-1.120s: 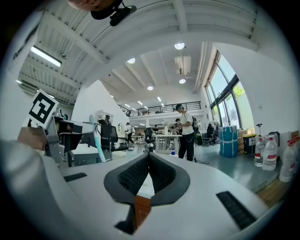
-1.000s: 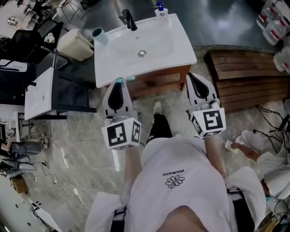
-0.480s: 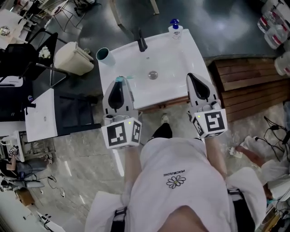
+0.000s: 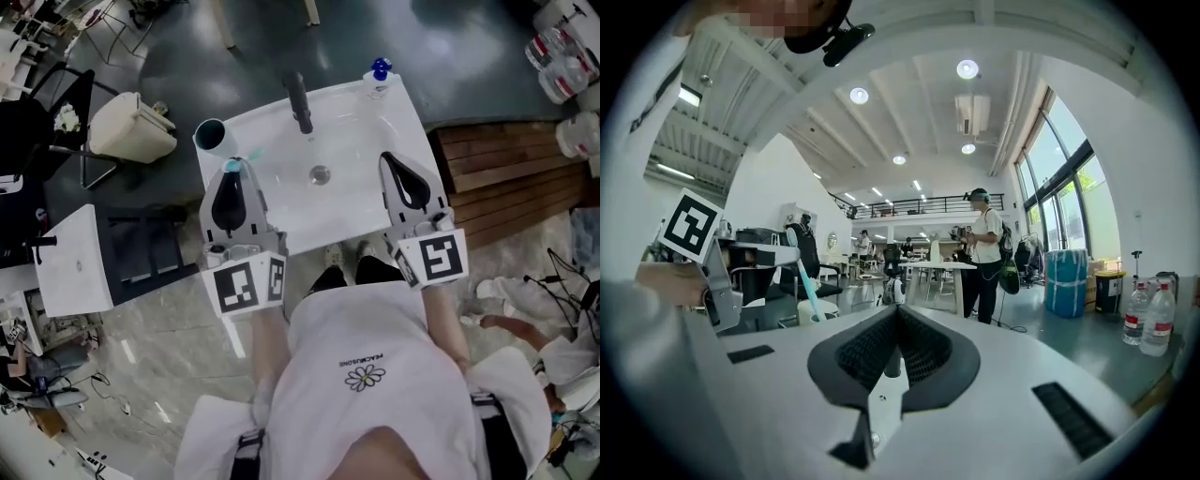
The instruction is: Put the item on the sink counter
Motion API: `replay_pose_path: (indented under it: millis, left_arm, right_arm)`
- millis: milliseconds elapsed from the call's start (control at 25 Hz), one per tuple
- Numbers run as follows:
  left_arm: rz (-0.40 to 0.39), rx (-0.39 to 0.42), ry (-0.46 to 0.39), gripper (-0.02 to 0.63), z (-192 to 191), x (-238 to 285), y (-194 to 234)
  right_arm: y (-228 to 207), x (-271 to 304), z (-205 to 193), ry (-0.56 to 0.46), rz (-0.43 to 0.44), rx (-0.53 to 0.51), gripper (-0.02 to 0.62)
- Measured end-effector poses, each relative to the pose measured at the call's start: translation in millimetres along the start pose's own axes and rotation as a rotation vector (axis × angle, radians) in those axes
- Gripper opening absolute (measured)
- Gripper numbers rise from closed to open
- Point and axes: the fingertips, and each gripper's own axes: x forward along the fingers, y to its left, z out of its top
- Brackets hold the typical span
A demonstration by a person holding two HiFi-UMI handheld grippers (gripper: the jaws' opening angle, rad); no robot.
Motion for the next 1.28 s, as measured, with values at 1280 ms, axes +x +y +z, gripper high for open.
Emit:
replay_pose_path:
  millis: [1280]
  left_arm:
    - [-0.001,0.568,0.603,0.029,-168,112,8]
  right_arm:
    - [-38,32,-28,0.068,0.088,0.012,0.011]
